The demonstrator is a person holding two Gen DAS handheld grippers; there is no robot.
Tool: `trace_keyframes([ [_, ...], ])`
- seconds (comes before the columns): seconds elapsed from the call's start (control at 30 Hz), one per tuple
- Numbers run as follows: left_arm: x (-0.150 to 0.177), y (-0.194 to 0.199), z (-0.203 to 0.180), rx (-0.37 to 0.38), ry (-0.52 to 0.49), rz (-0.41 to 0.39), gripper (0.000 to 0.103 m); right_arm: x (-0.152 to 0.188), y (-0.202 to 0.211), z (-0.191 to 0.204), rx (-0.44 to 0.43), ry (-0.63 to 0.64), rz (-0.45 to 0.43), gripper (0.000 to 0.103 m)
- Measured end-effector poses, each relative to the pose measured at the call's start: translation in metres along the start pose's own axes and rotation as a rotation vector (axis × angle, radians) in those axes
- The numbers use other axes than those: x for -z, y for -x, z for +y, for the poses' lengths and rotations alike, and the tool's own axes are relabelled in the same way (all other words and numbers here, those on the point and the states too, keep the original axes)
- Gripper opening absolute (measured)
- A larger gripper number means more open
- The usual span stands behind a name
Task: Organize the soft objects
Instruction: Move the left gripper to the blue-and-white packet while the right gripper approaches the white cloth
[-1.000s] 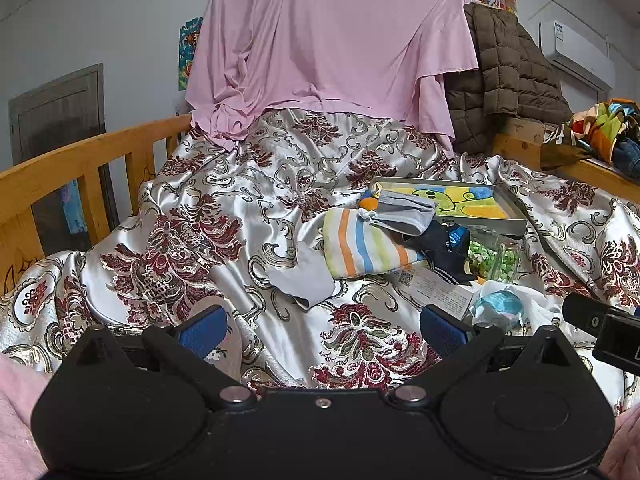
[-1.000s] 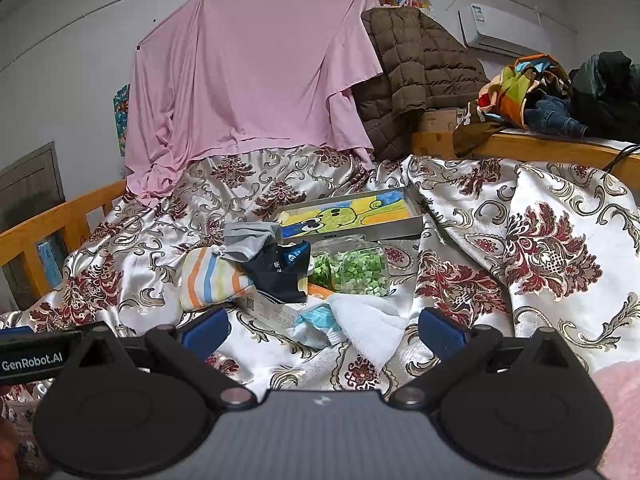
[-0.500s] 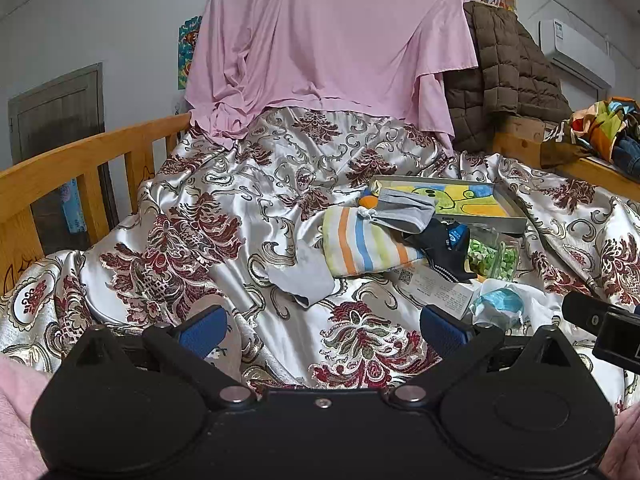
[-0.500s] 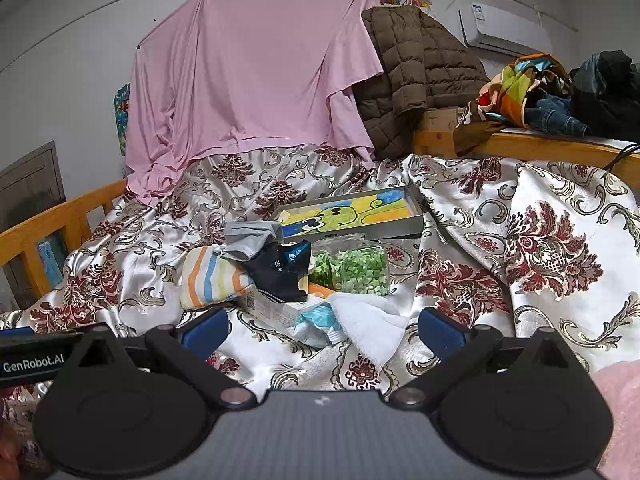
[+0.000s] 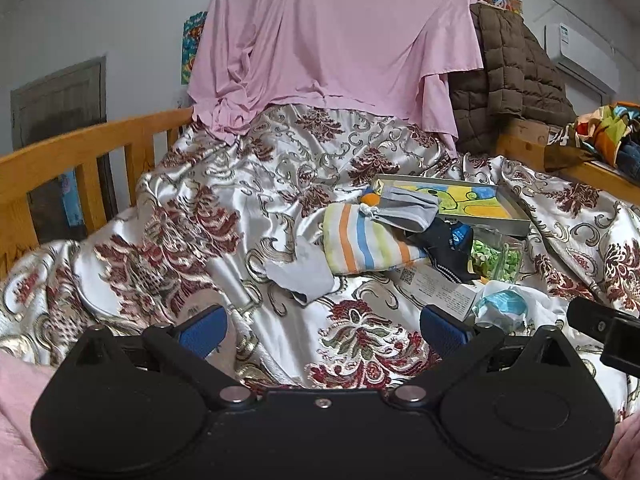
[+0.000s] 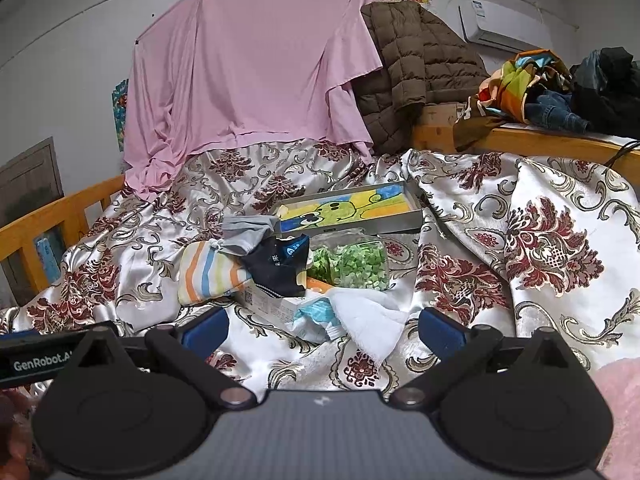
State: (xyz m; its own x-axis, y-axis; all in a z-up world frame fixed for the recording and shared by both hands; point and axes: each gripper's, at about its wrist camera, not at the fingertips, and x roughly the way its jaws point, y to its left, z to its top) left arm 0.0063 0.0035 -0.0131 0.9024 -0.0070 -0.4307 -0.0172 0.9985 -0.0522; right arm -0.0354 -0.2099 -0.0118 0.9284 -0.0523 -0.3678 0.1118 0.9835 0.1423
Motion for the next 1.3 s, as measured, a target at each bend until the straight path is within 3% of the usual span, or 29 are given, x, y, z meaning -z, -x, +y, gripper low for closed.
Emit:
trace_keyframes([
  [0.13, 0.003, -0.011, 0.002, 0.047, 0.059, 0.034, 0.102, 0.0, -0.003, -0.002, 0.011, -0.006, 0.015, 0.103],
  [0.3, 0.001, -0.026, -0.001, 0.05, 0.09, 0.053, 0.102, 0.0, -0.007, -0.006, 0.026, -0.013, 0.036, 0.103],
  [0.63, -0.013, -0.064, -0.012, 0.078, -0.009, 0.007, 0.102, -0.001, -0.026, -0.009, 0.059, -0.022, 0.108, 0.103],
  [0.8, -0.017, -0.085, -0.018, 0.168, -0.058, 0.033, 0.102, -0.008, -0.04, -0.015, 0.064, -0.023, 0.099, 0.103],
  [1.03, -0.008, -0.112, -0.046, 0.315, -0.209, 0.116, 0.102, -0.024, -0.071, -0.024, 0.051, 0.03, 0.137, 0.103],
  [1.3, -0.003, -0.141, -0.068, 0.439, -0.207, 0.245, 0.102, -0.049, -0.122, -0.05, -0.034, 0.019, 0.255, 0.103],
])
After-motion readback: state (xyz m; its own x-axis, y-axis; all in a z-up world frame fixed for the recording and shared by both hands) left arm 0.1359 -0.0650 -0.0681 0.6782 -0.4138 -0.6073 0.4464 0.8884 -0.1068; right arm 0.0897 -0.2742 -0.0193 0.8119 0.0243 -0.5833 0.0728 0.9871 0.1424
